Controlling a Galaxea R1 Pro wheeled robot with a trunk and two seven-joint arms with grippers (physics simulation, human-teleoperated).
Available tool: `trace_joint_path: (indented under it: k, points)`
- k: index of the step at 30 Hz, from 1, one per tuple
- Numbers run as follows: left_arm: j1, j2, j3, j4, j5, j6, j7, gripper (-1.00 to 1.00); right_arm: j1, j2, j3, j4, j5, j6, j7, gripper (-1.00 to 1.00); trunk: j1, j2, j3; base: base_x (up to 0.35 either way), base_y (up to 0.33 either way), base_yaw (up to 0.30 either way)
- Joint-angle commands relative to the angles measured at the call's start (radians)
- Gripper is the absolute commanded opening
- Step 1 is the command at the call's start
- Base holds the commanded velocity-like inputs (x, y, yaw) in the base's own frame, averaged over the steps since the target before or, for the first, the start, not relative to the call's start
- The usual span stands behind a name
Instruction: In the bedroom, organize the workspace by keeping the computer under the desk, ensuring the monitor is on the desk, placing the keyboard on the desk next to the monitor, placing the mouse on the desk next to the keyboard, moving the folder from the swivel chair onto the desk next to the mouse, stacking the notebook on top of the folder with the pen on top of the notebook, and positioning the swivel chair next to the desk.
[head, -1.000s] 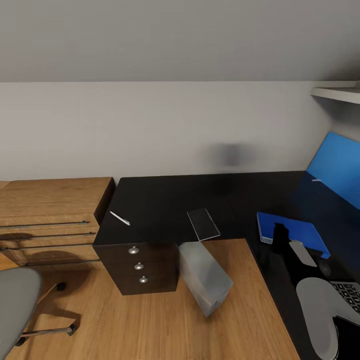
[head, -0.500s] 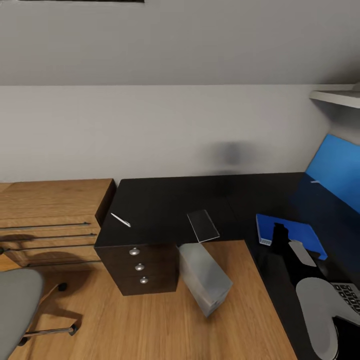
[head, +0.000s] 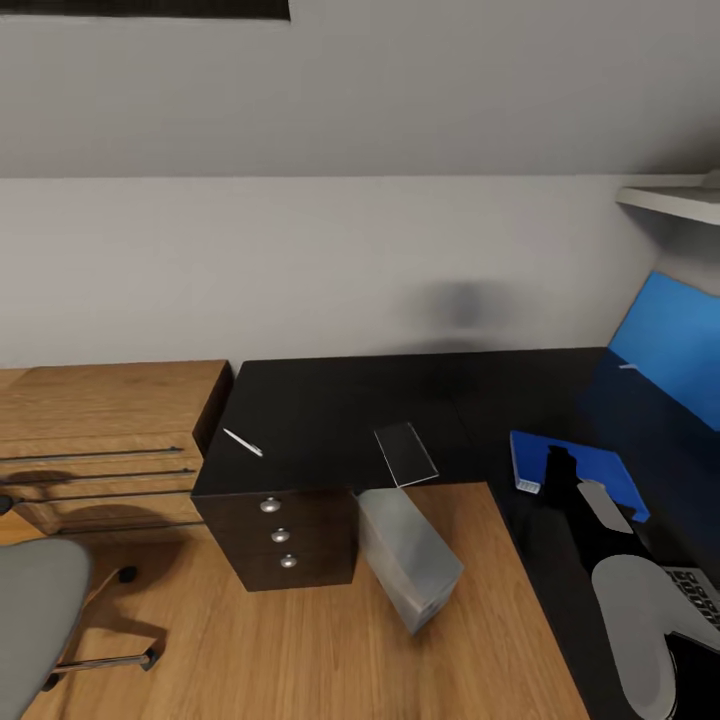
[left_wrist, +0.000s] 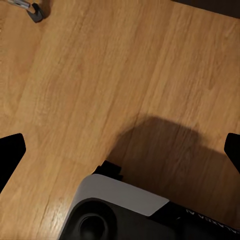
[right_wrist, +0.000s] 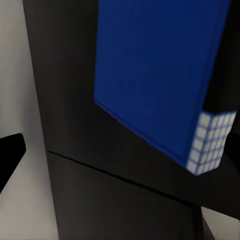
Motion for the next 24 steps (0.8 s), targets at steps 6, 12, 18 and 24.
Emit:
trace_joint_path:
  k: [6, 12, 18, 24]
  points:
    - [-0.001, 0.000, -0.009, -0.001, 0.003, -0.002, 0.008, 1.00, 0.000, 0.000, -0.002, -0.002, -0.007, 0.001, -0.005, 1.00, -0.023, 0.041, 0.018, 0.000, 0.000, 0.000]
    - [-0.001, 0.000, -0.009, -0.001, 0.003, -0.002, 0.008, 1.00, -0.001, 0.000, -0.002, -0.002, -0.007, 0.001, -0.005, 1.00, -0.046, 0.083, 0.037, 0.000, 0.000, 0.000]
    - [-0.001, 0.000, -0.009, -0.001, 0.003, -0.002, 0.008, 1.00, 0.000, 0.000, -0.002, -0.002, -0.007, 0.001, -0.005, 1.00, -0.069, 0.125, 0.055, 0.000, 0.000, 0.000]
    - [-0.001, 0.000, -0.009, -0.001, 0.003, -0.002, 0.008, 1.00, 0.000, 0.000, -0.002, -0.002, -0.008, 0.001, -0.004, 1.00, -0.092, 0.167, 0.074, 0.000, 0.000, 0.000]
